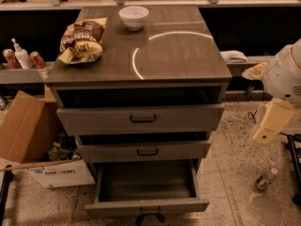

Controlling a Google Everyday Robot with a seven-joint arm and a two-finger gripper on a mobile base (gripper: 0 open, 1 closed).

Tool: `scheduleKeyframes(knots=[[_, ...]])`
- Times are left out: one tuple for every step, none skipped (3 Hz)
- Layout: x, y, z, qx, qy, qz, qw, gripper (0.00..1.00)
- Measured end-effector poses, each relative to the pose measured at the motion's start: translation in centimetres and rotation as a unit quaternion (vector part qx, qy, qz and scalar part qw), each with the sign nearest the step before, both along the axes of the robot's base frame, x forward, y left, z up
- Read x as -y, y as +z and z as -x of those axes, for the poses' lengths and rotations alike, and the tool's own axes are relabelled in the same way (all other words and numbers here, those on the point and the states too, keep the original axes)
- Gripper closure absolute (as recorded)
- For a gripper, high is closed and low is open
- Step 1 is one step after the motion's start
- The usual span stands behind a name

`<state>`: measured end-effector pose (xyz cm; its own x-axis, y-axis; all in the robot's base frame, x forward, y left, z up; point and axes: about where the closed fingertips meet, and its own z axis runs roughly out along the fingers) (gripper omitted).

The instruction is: Close bottom drawer

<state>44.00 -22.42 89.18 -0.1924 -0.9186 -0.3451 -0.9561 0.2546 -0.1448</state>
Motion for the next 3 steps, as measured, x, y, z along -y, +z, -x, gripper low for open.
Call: scheduleKeyframes(knots=[[0.0, 0.0, 0.0, 0.0, 0.0, 0.0, 1.0, 0.0], [-0.9, -8.1, 1.0, -0.04, 0.031, -0.061, 0.9968, 0.0], [-1.9, -18.9, 2.9, -0.088, 0.052, -0.127, 0.9866, 0.0]])
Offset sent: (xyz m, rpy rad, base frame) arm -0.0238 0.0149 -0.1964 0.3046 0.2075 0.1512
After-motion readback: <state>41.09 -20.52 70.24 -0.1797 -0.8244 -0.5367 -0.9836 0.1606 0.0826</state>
